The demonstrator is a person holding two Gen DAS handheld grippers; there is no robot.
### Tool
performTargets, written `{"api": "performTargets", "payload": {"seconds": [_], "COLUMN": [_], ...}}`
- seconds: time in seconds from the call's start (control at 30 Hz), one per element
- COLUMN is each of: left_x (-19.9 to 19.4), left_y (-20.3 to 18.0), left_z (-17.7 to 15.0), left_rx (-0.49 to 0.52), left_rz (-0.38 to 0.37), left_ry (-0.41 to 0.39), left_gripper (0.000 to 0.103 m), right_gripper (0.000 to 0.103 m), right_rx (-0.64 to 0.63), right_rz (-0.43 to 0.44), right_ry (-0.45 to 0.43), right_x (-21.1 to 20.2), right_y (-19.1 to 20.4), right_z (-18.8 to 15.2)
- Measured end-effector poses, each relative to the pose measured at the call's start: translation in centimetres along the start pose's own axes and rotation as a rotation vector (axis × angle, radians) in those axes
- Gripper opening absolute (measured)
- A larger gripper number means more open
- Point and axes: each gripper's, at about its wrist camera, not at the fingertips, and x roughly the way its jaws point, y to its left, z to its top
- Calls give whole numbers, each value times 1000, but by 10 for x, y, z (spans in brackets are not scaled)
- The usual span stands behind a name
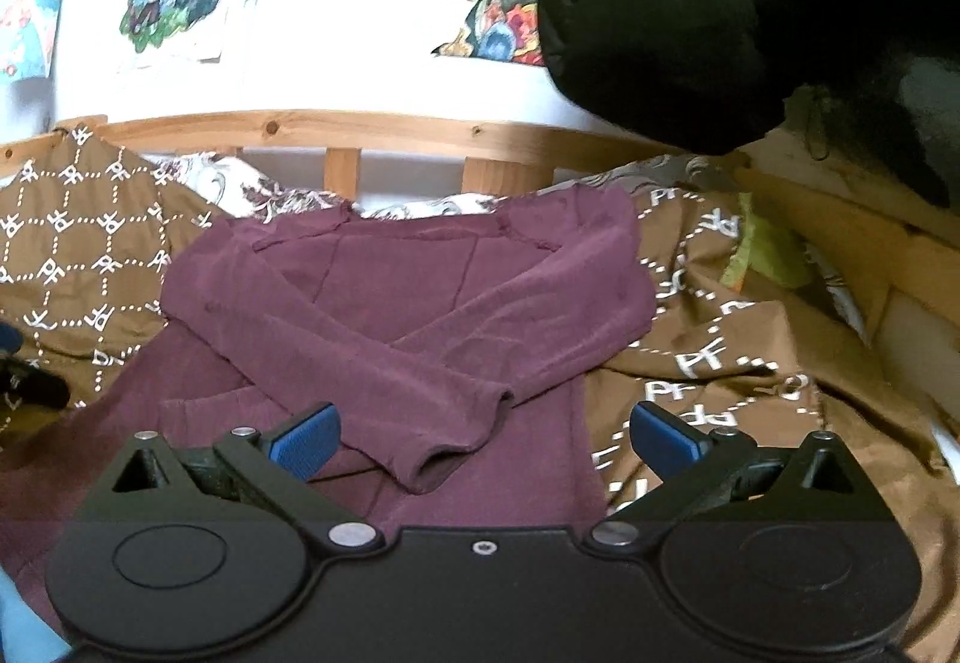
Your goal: Fold small clothes
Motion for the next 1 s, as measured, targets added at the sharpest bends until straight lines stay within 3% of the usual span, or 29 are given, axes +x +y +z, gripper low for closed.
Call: {"api": "performTargets", "payload": {"seconds": [0.1,0.27,0.4,0.53,0.57,0.73,0.87,0.97,1.0], "left_x": [18,60,92,111,113,122,125,129,130], "left_y": [8,20,33,45,46,42,37,33,30], "left_z": [13,32,40,40,40,43,46,46,46], "left_rx": [-57,-178,-272,-341,-350,-299,-260,-236,-218], "left_rz": [-32,-79,-101,-136,-146,-125,-93,-65,-51], "left_ry": [-12,-1,34,40,38,33,49,64,70], "left_gripper": [102,102,102,102,102,102,102,102,102], "right_gripper": [102,88,72,46,46,45,44,33,22], "right_rx": [13,-62,-176,-288,-311,-392,-456,-444,-442], "right_rz": [22,84,173,270,298,398,399,399,400], "right_ry": [17,25,17,82,103,212,261,278,277], "right_x": [9,40,83,136,147,183,201,209,209], "right_y": [4,16,39,70,76,96,107,105,104], "right_z": [4,39,75,96,98,93,84,83,84]}}
